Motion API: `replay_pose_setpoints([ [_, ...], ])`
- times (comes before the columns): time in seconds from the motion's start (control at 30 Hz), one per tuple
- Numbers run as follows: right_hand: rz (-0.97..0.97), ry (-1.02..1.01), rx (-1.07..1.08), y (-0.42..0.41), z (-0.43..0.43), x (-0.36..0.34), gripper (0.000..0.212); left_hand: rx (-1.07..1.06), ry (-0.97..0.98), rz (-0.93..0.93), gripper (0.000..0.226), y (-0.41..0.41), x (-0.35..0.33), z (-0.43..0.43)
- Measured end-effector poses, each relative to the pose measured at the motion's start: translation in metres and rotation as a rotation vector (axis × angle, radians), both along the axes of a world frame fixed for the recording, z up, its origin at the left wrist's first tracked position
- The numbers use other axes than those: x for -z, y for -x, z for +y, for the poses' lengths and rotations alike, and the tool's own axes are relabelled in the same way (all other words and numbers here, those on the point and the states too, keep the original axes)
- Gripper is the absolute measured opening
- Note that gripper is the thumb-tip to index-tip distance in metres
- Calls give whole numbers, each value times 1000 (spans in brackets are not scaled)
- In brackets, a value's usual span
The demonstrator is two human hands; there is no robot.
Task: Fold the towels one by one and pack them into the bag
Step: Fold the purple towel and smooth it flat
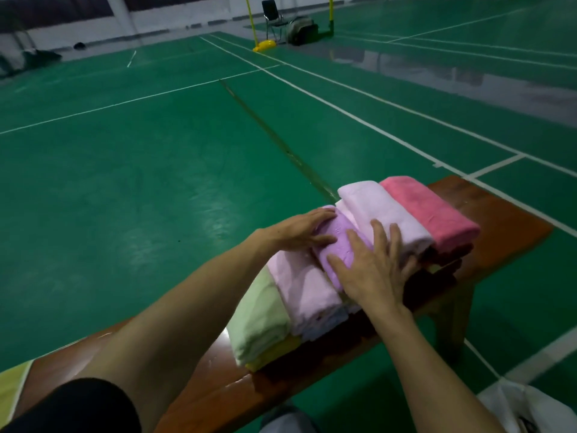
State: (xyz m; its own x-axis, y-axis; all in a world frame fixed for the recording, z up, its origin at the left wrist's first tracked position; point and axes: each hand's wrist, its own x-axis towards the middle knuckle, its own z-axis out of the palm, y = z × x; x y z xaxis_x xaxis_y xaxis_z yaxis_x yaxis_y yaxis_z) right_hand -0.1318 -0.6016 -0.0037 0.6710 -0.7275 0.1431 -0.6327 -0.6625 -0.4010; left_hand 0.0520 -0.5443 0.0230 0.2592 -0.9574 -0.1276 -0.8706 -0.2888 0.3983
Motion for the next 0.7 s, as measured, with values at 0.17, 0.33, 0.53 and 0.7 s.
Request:
replay_pose_setpoints([
  [0.17,36,-22,17,2,6,8,64,-80,17,19,69,1,11,2],
  [0.33,121,-136,-2,2,2,-19,69,-144,101,86,70,5,-12,10],
  [0.53,-30,-106,-80,5,42,-61,73,-336,308,213,61,2,-30,96],
  [0.7,-320,-179,-381,-7,155,-78,59,-527,325,233,53,9,-16,229],
])
